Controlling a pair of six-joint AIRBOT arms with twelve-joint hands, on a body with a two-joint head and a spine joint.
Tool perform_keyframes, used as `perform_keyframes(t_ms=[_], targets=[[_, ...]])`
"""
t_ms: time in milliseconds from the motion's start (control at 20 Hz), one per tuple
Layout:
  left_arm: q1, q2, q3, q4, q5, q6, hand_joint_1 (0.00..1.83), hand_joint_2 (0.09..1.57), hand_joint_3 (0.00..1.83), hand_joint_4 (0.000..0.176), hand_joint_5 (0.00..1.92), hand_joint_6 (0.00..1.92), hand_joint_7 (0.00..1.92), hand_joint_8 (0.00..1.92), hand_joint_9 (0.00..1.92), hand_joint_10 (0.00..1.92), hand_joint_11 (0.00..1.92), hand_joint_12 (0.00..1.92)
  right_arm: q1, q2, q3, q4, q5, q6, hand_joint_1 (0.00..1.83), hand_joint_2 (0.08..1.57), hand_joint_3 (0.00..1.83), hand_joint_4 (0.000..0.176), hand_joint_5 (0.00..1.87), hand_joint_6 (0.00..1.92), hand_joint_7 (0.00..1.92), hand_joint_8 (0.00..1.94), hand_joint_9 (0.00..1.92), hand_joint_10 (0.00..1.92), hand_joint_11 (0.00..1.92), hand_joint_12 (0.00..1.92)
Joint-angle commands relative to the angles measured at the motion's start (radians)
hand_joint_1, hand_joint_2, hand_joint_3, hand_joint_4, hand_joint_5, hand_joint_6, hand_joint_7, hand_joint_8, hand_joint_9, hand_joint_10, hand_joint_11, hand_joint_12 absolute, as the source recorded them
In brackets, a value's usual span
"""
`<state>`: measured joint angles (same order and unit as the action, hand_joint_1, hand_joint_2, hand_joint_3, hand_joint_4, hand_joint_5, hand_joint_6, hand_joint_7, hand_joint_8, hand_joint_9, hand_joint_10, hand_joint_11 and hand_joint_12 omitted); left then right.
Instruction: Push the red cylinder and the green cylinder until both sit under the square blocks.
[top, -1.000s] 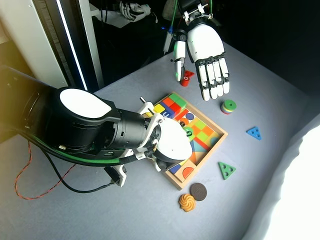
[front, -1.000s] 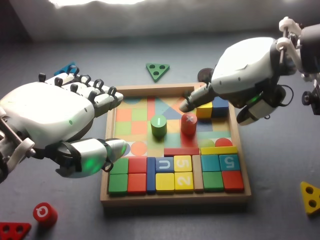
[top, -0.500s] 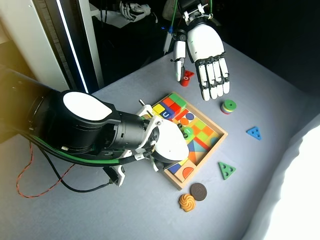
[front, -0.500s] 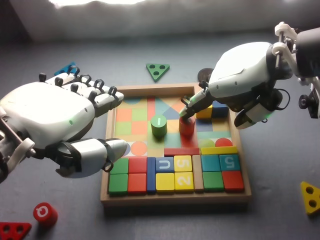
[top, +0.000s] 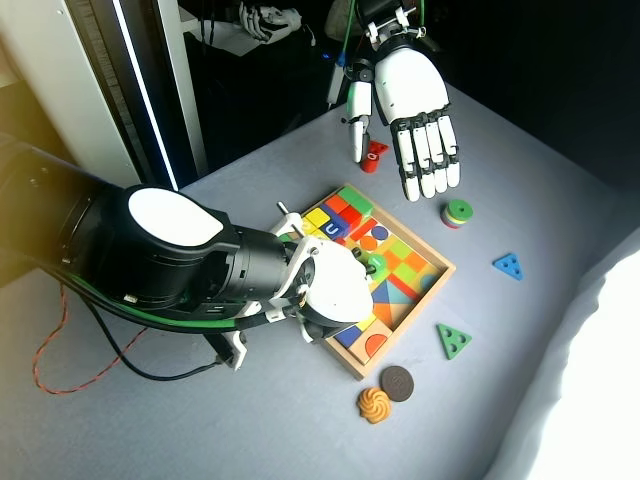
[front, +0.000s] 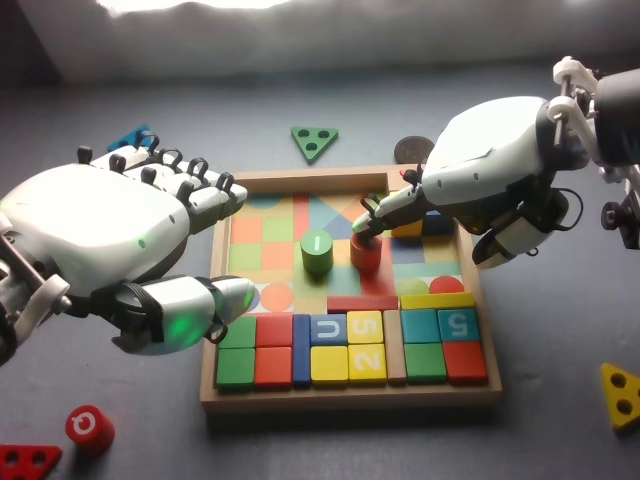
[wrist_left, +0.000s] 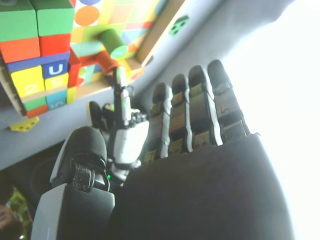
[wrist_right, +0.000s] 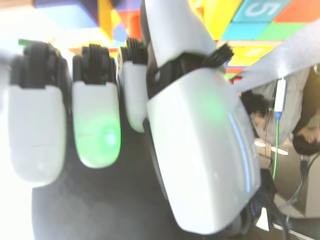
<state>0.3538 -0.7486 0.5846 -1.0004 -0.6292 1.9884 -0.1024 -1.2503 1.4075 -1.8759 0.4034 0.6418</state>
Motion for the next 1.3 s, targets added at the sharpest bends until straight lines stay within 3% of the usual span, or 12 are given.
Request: perform_keyframes(t_ms=[0,350,400,550,800,900,1250], targets=[[-0.012,0.008,-0.004,0.044,-0.076,-0.002,0.0,1.42,0.0,0.0,0.19,0.0,0.18,0.0,0.15,0.0,0.0,0.35,-0.004,0.011,0.002,0.013,0.002,-0.009,1.76,1.32,0.0,0.0,0.28,0.02,1.67,1.94,1.83,1.92,1.87,1.92],[-0.012,0.008,-0.004,0.044,-0.076,-0.002,0.0,1.42,0.0,0.0,0.21,0.0,0.2,0.0,0.17,0.0,0.0,0.41,-0.011,0.057,-0.005,0.013,0.056,-0.002,1.78,1.31,0.0,0.0,0.25,0.0,1.65,1.94,1.82,1.92,1.87,1.92],[-0.013,0.007,-0.004,0.044,-0.076,-0.002,0.0,1.42,0.0,0.0,0.21,0.0,0.21,0.0,0.17,0.0,0.0,0.41,-0.014,0.076,-0.021,0.008,0.058,-0.001,1.77,1.33,0.0,0.0,0.34,0.04,1.66,1.94,1.82,1.92,1.86,1.92],[-0.016,0.006,-0.004,0.044,-0.076,-0.002,0.0,1.42,0.0,0.0,0.17,0.0,0.17,0.0,0.14,0.0,0.0,0.35,-0.019,0.118,-0.076,-0.012,0.064,0.001,1.74,1.34,0.0,0.0,0.23,0.0,1.66,1.94,1.82,1.92,1.86,1.92],[-0.02,0.004,-0.004,0.044,-0.076,0.0,0.0,1.42,0.0,0.0,0.2,0.0,0.2,0.0,0.17,0.0,0.0,0.41,-0.018,0.175,-0.144,-0.042,0.065,0.014,1.76,1.33,0.0,0.0,0.27,0.01,1.64,1.94,1.83,1.92,1.85,1.92],[-0.02,0.004,-0.004,0.044,-0.076,0.0,0.0,1.42,0.0,0.0,0.18,0.0,0.18,0.0,0.14,0.0,0.0,0.33,-0.018,0.189,-0.151,-0.055,0.066,0.014,1.75,1.33,0.0,0.0,0.24,0.0,1.65,1.94,1.81,1.92,1.83,1.92],[-0.02,0.004,-0.006,0.044,-0.076,0.0,0.0,1.42,0.0,0.0,0.18,0.0,0.18,0.0,0.15,0.0,0.0,0.38,-0.034,0.224,-0.151,-0.085,0.095,0.015,1.75,1.35,0.0,0.0,0.28,0.02,1.66,1.94,1.83,1.92,1.87,1.92]])
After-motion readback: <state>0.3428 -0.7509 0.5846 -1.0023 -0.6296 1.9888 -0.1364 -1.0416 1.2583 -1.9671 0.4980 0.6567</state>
